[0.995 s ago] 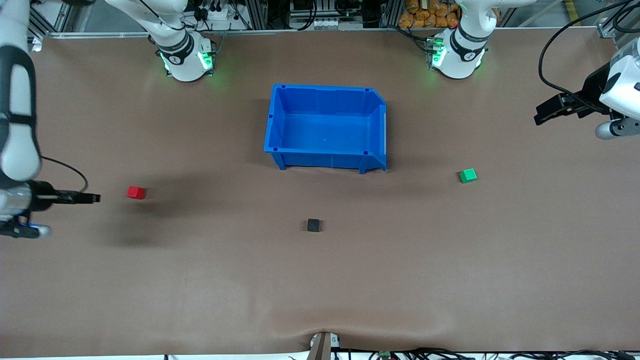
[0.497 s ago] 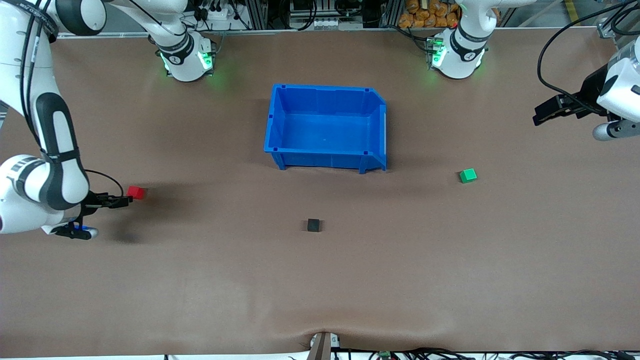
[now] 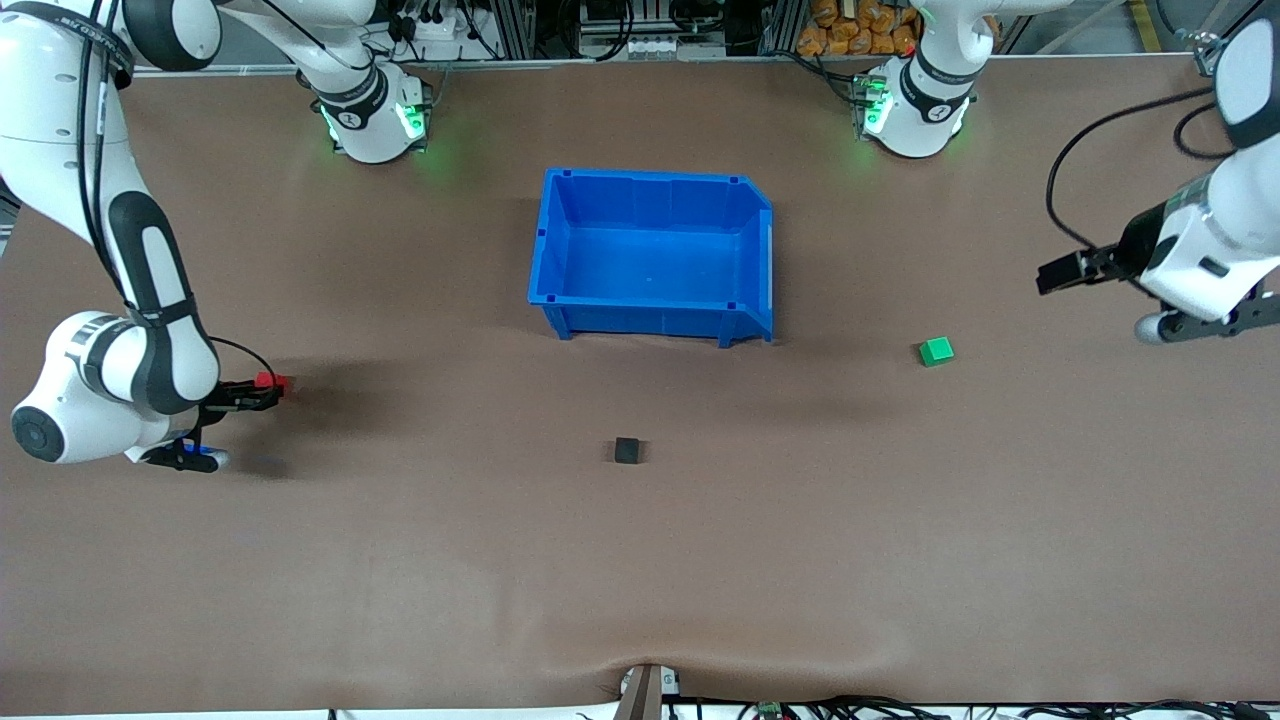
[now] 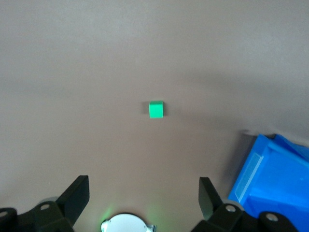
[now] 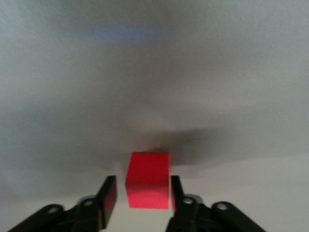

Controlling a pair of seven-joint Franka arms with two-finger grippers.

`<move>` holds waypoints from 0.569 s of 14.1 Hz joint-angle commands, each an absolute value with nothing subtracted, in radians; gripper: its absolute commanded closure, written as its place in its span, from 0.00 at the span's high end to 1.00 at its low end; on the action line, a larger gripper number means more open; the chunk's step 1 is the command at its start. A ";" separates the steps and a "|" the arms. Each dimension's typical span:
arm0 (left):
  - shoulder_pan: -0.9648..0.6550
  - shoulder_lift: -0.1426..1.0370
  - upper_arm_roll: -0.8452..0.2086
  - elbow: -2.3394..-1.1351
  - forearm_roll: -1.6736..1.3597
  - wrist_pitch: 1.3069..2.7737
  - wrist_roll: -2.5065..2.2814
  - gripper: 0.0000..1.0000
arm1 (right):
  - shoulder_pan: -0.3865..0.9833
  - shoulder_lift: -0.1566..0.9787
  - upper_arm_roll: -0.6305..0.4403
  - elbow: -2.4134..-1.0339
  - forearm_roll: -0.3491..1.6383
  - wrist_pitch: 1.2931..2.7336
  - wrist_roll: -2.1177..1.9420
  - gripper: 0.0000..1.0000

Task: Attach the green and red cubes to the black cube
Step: 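Lower the right gripper onto the red cube and close it, then carry the red cube toward the black cube while the left gripper grasps the green cube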

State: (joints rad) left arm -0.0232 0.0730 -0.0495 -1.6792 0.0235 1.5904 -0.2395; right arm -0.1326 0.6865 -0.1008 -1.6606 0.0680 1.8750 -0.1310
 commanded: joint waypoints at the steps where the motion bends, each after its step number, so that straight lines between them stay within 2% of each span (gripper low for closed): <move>1: -0.021 0.101 -0.055 -1.744 0.044 1.695 -0.287 1.00 | -0.138 0.689 -0.100 -1.672 -0.004 1.890 -0.114 0.24; 3: -0.026 0.147 -0.055 -1.794 0.046 1.774 -0.298 1.00 | -0.134 0.686 -0.100 -1.671 -0.005 1.876 -0.104 0.00; 4: -0.025 0.167 -0.057 -1.827 0.045 1.822 -0.298 1.00 | -0.127 0.683 -0.098 -1.666 0.000 1.864 -0.054 0.00; 8: -0.025 0.192 -0.058 -2.011 0.044 2.054 -0.301 1.00 | -0.081 0.661 -0.016 -1.573 0.059 1.654 0.375 0.00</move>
State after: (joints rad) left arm -0.0252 0.2061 -0.0522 -1.9264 0.0235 1.9731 -0.2781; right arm -0.1093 0.6845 -0.0574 -1.6198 0.0325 1.7373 0.1850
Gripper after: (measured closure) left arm 0.000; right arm 0.608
